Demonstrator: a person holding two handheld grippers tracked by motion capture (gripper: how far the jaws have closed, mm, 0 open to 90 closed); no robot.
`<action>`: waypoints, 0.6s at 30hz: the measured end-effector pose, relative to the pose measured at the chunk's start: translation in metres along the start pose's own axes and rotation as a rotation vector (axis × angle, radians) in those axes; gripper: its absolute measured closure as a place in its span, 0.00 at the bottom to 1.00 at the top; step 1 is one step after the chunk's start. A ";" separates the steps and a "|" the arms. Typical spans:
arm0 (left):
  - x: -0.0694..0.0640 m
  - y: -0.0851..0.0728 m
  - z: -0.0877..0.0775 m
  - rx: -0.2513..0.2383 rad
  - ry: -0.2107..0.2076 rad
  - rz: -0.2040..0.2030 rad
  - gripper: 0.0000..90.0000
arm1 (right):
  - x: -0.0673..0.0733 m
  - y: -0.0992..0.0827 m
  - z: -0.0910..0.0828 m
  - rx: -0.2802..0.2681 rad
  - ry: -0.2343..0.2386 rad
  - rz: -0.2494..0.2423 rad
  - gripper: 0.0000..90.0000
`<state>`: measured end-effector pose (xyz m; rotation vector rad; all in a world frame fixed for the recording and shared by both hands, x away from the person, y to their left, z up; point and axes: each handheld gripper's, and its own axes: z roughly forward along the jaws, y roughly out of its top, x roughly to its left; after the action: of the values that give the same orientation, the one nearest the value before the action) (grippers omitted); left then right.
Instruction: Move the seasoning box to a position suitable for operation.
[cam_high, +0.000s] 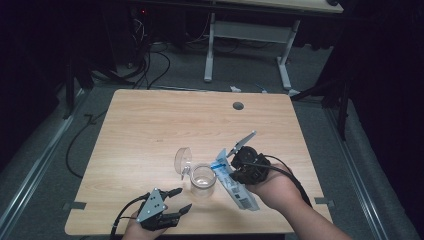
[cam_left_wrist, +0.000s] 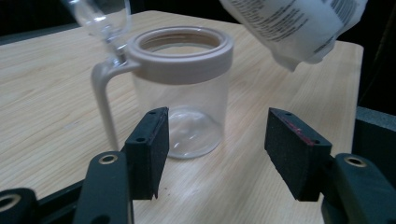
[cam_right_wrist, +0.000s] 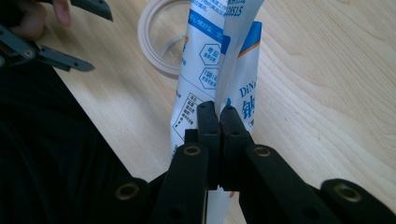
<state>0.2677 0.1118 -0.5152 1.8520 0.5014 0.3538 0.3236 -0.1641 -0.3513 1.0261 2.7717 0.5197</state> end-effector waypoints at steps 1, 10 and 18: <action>0.000 0.000 0.000 0.000 0.000 0.000 0.45 | 0.000 0.000 0.000 0.000 0.000 0.000 1.00; -0.007 0.009 0.008 -0.017 -0.053 -0.021 0.42 | 0.008 0.007 0.003 0.015 0.014 -0.019 1.00; -0.024 0.011 0.034 0.005 -0.099 0.002 0.36 | 0.011 0.011 0.001 0.013 0.010 -0.016 1.00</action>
<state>0.2647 0.0691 -0.5159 1.8652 0.4335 0.2611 0.3226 -0.1491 -0.3480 1.0064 2.7933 0.5064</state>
